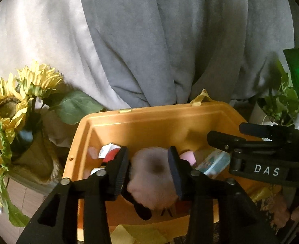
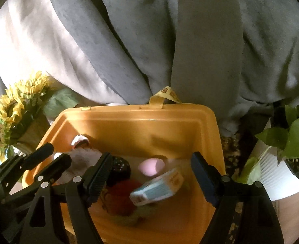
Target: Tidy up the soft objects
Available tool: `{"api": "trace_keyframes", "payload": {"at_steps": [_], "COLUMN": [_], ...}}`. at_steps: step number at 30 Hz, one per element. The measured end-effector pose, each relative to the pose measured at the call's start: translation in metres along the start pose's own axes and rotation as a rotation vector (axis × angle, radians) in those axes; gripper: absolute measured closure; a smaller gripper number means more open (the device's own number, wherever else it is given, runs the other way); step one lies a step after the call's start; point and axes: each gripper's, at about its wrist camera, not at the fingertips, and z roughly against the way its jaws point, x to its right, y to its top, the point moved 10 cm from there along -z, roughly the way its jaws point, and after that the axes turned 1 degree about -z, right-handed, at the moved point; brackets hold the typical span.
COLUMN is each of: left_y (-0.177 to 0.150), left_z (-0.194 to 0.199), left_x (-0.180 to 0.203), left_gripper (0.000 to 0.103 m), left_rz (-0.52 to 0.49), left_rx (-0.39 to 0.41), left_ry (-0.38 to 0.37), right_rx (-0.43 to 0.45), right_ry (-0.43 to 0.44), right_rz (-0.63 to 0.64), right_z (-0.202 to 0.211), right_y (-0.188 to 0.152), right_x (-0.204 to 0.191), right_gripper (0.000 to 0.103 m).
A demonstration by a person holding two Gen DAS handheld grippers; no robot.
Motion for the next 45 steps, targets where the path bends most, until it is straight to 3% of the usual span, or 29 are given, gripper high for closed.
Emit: {"api": "trace_keyframes", "payload": {"at_steps": [8, 18, 25, 35, 45], "left_y": [0.004, 0.003, -0.003, -0.024, -0.056], "left_z": [0.024, 0.089, 0.144, 0.217, 0.265], "left_x": [-0.008, -0.021, -0.022, -0.032, -0.050], "left_gripper": [0.050, 0.041, 0.021, 0.001, 0.000], "left_rz": [0.020, 0.081, 0.094, 0.075, 0.076], "left_rx": [0.042, 0.100, 0.160, 0.248, 0.265], "left_ry": [0.054, 0.113, 0.150, 0.213, 0.195], "right_rx": [0.062, 0.178, 0.239, 0.296, 0.359], "right_ry": [-0.056, -0.087, -0.113, -0.183, -0.270], "right_rz": [0.005, 0.038, 0.030, 0.004, -0.057], "right_z": [0.031, 0.106, 0.157, 0.213, 0.266], "right_y": [0.001, -0.006, -0.021, -0.060, -0.104], "right_x": [0.000, -0.017, -0.026, -0.044, -0.069], "right_gripper": [0.023, 0.023, 0.016, 0.014, 0.008]}}
